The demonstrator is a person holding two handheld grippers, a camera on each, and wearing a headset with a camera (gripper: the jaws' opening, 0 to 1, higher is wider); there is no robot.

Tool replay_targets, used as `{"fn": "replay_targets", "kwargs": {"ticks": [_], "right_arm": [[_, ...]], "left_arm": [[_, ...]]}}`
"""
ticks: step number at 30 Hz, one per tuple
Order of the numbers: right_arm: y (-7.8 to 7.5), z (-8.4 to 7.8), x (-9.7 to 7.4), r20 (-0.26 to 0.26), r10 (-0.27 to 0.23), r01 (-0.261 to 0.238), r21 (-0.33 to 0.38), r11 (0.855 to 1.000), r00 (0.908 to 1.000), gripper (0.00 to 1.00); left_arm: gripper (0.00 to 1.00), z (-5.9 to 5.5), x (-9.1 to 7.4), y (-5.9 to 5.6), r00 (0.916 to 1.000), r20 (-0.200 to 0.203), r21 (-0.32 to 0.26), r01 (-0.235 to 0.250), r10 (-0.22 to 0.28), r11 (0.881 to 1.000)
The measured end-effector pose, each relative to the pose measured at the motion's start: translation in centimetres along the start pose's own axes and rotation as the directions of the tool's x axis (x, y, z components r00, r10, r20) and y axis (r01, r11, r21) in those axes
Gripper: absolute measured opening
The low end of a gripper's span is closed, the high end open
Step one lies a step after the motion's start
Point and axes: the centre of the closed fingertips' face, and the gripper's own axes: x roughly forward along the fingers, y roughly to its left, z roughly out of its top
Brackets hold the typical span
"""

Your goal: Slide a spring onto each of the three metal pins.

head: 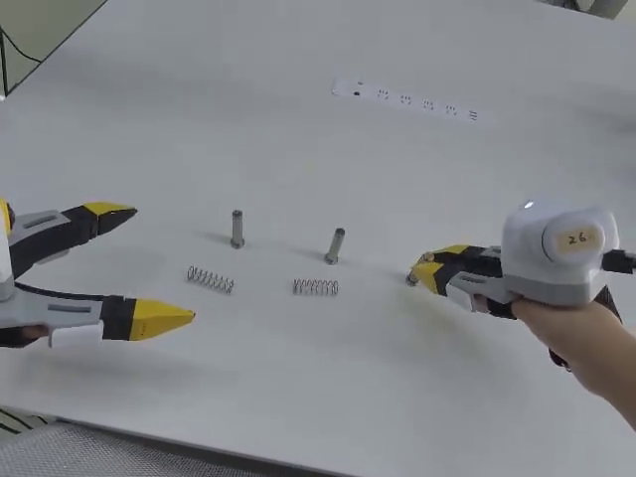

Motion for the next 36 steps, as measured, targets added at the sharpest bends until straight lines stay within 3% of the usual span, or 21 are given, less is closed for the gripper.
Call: {"fn": "replay_targets", "kwargs": {"ticks": [8,17,27,36], "right_arm": [[-0.3,0.7,-0.9,0.035,-0.016,0.016,-0.001,1.000,0.9993,0.21],[-0.6,1.5,-1.7,0.096,-0.007,0.000,0.072,0.997,0.9954,0.25],[0.3,1.7,-2.5,0.122,0.002,-0.015,0.100,0.995,0.9925,0.28],[1.1,2.3,-3.5,0.137,0.022,-0.034,0.081,0.996,0.9904,0.29]], "left_arm": [[0.91,0.1,-0.2,-0.1,1.0000,0.000,0.001,-0.002,0.002,1.000],[0.91,0.3,-0.1,-0.4,1.0000,0.002,0.005,0.002,-0.002,1.000],[0.91,0.2,-0.1,-0.5,1.0000,-0.004,0.006,0.003,-0.003,1.000],[0.91,0.2,-0.1,-0.2,1.0000,-0.004,0.002,0.000,0.000,1.000]]}}
